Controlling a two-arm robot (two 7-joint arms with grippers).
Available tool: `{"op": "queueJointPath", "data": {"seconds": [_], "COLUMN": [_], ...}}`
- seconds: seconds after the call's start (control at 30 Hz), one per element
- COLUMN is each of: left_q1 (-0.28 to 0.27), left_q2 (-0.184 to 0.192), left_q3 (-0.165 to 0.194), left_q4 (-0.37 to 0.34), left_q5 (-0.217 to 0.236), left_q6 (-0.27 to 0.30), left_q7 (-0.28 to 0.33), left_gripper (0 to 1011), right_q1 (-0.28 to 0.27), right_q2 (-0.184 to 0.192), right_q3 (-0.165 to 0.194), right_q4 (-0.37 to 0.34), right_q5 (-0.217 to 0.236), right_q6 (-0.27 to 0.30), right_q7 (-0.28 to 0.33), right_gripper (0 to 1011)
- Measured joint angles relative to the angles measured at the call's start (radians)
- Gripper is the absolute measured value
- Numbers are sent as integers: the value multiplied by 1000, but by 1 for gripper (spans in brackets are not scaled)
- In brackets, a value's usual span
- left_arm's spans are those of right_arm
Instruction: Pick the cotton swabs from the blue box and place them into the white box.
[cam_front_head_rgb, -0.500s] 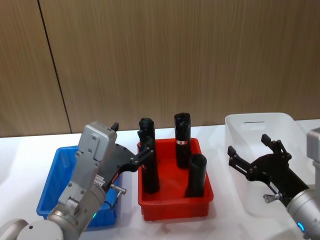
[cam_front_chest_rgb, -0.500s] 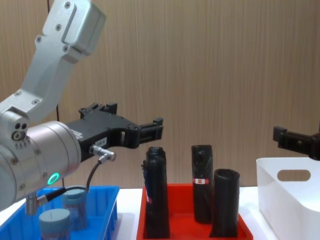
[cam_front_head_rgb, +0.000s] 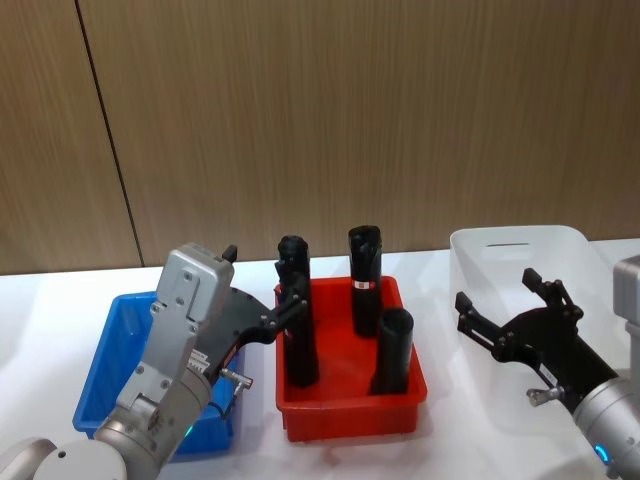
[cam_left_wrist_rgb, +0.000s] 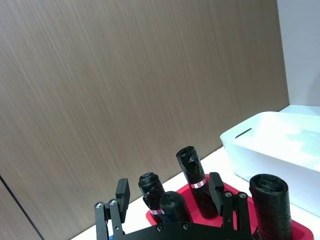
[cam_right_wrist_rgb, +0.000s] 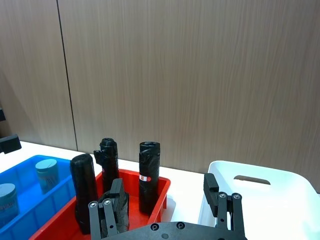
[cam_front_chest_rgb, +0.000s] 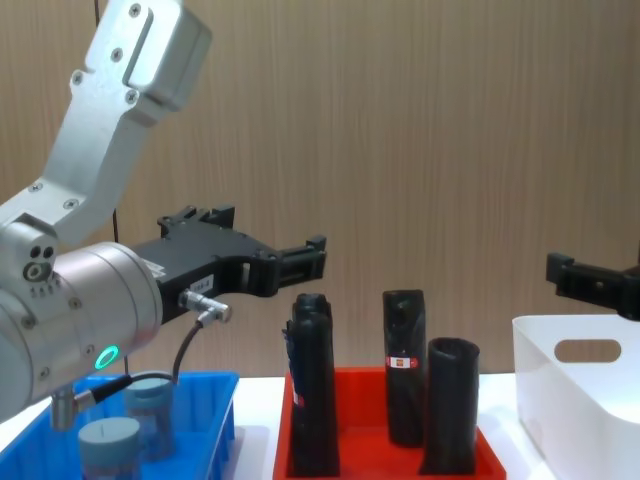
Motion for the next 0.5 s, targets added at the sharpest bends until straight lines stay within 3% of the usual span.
{"op": "queueJointPath", "data": {"seconds": [0.5], "left_q1": [-4], "left_q2": [3], "left_q3": [-11], "left_q4": [17], "left_q5": [-18], "left_q6": [-4], "left_q7": [-7], "left_gripper": [1004], "right_q1": [0], "right_q2": [0], "right_q3": [0], "right_q4": [0], "right_q5": [0], "right_q6": [0], "right_q7": [0], "right_gripper": [1002]}}
